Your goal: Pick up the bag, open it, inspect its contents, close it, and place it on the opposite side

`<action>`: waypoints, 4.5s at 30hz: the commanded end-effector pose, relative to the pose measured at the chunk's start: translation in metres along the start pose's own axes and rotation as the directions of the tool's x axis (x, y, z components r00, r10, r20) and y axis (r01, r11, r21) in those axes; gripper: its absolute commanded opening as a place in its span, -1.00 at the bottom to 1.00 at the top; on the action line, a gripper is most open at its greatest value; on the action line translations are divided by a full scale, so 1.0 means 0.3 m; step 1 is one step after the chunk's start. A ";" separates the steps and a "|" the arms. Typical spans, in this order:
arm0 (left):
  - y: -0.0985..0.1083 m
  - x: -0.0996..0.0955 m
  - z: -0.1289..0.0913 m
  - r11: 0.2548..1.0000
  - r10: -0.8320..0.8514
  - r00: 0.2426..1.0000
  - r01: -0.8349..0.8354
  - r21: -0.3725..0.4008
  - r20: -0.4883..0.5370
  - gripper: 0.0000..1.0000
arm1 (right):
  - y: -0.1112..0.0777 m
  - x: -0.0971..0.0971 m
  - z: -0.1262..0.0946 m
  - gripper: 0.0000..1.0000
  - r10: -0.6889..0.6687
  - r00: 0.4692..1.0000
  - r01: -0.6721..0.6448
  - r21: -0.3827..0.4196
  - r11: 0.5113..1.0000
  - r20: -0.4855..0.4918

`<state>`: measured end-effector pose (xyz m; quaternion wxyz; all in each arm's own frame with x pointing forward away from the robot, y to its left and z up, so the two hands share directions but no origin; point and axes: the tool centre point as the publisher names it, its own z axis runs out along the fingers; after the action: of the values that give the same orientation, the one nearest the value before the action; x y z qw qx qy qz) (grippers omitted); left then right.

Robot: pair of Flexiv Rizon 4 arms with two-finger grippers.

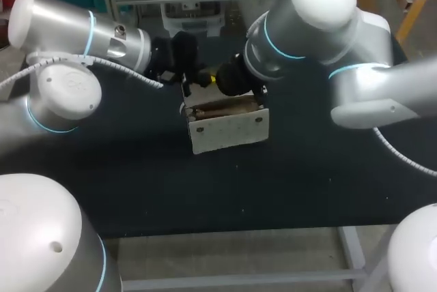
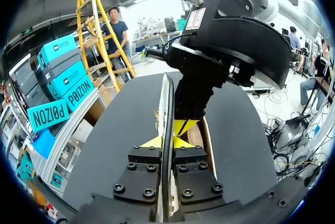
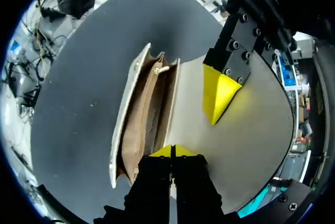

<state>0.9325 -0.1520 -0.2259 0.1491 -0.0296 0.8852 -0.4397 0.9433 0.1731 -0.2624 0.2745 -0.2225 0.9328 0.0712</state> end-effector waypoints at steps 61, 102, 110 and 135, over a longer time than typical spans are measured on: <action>0.302 -0.077 0.300 0.975 -0.204 0.943 0.172 -0.141 -0.262 -1.00 | 0.044 0.491 -0.004 -0.12 0.221 0.973 -0.229 0.137 0.964 0.070; 0.365 -0.106 0.394 0.959 -0.257 0.909 0.200 -0.199 -0.327 -1.00 | 0.012 0.493 0.069 0.22 0.221 0.970 -0.236 0.164 0.958 0.105; 0.369 -0.103 0.406 0.958 -0.259 0.903 0.196 -0.207 -0.343 -1.00 | -0.016 0.478 0.119 0.16 0.214 0.972 -0.228 0.176 0.958 0.091; 0.373 -0.050 0.387 0.989 -0.117 0.938 0.080 -0.124 -0.327 -1.00 | -0.034 0.455 0.158 -1.00 0.237 0.968 -0.248 0.170 0.954 0.082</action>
<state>1.0056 -0.1739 -0.3719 -0.0518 -0.0096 0.9236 -0.3796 0.8663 0.1231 -0.3729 0.3093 -0.0800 0.9473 0.0254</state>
